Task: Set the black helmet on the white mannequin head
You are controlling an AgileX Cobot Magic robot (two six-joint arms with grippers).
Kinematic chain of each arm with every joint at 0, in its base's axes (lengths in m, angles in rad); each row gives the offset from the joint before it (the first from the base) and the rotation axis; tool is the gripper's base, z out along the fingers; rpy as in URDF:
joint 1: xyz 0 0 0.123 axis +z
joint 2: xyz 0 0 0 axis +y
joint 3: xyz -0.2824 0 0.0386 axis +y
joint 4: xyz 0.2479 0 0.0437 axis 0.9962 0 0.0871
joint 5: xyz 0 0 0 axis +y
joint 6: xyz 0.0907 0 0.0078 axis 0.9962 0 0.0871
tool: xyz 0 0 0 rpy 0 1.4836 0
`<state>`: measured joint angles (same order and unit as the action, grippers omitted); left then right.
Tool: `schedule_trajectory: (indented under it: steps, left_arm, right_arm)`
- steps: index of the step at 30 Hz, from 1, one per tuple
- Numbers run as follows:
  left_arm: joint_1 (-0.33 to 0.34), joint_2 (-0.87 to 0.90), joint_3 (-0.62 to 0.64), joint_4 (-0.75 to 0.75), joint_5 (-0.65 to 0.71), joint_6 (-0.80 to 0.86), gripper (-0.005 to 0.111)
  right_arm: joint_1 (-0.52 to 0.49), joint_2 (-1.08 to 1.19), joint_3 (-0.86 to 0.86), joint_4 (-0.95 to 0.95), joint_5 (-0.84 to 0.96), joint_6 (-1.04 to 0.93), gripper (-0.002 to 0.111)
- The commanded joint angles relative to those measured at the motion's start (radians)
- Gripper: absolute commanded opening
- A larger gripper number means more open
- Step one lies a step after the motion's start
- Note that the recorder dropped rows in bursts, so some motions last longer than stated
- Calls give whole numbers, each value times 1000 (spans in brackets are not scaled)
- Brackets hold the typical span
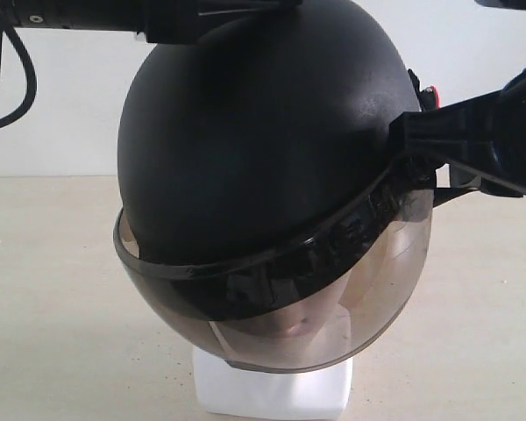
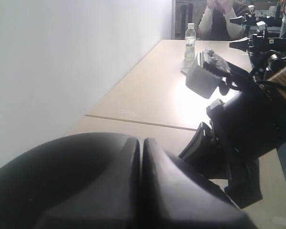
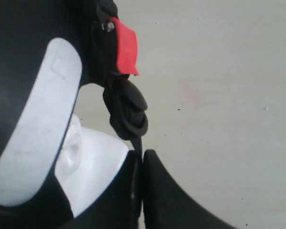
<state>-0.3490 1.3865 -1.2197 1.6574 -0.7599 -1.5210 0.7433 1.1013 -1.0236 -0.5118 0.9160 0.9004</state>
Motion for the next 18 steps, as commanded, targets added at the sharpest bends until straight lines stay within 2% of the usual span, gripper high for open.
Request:
schedule_trajectory:
  steps: [1,18]
  left_arm:
    - [1,-14,-5,28,36,-12,4]
    - [1,-54,-18,87,36,-70,4]
  right_arm:
    - [-15,-11,17,-60,128,-20,0]
    - [-17,-11,17,-75,174,-20,0]
